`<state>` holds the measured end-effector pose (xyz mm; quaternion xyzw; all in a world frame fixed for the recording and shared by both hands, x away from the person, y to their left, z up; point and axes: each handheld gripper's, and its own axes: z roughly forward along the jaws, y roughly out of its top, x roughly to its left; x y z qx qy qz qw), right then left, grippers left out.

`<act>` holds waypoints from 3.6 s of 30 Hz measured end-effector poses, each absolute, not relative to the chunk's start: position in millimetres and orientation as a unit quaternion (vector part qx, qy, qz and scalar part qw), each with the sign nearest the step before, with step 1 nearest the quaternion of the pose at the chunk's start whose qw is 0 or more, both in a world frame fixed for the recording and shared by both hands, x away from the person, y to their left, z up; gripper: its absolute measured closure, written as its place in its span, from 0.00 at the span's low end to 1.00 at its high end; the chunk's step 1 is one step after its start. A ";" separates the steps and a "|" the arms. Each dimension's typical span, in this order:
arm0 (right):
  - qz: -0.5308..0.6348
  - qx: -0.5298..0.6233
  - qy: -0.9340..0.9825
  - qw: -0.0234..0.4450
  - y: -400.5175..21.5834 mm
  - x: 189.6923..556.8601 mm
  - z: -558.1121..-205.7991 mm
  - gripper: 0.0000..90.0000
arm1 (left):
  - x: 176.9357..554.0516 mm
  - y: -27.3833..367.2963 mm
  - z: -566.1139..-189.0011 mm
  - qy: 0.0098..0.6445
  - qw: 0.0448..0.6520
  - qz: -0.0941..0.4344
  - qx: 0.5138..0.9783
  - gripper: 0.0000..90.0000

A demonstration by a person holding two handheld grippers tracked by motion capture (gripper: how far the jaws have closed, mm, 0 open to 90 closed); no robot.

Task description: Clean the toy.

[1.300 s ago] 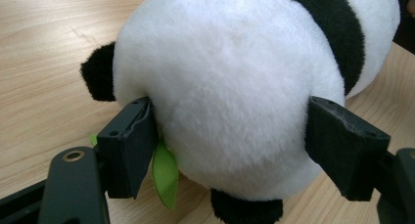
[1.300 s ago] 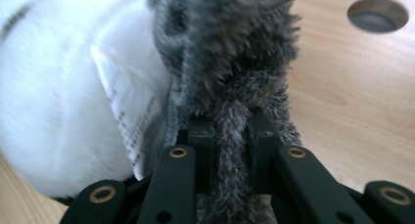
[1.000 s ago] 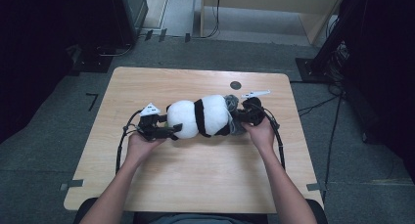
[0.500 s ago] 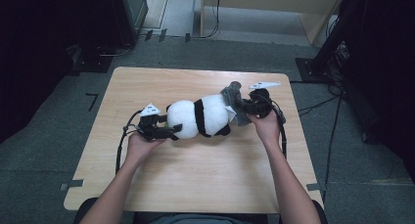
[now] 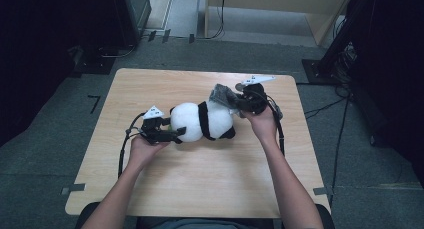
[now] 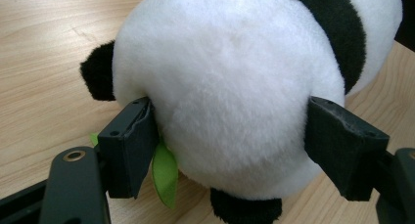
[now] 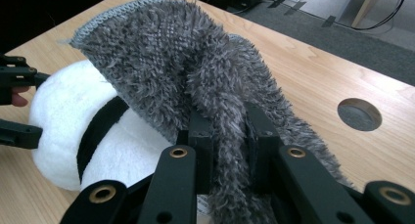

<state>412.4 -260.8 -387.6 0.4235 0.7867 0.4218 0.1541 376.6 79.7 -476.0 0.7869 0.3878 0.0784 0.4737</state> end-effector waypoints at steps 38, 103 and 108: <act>0.367 0.482 0.790 0.092 -284.3 408.0 -457.7 0.86 | 377.9 79.8 -476.1 0.395 0.471 0.075 0.785 0.31; 0.377 0.277 0.882 0.059 -153.0 353.4 -438.5 0.86 | 376.5 79.9 -470.5 0.382 0.461 0.080 0.797 0.53; 0.373 0.282 0.881 0.069 -166.3 351.3 -432.9 0.86 | 376.7 80.4 -470.7 0.383 0.463 0.077 0.796 0.53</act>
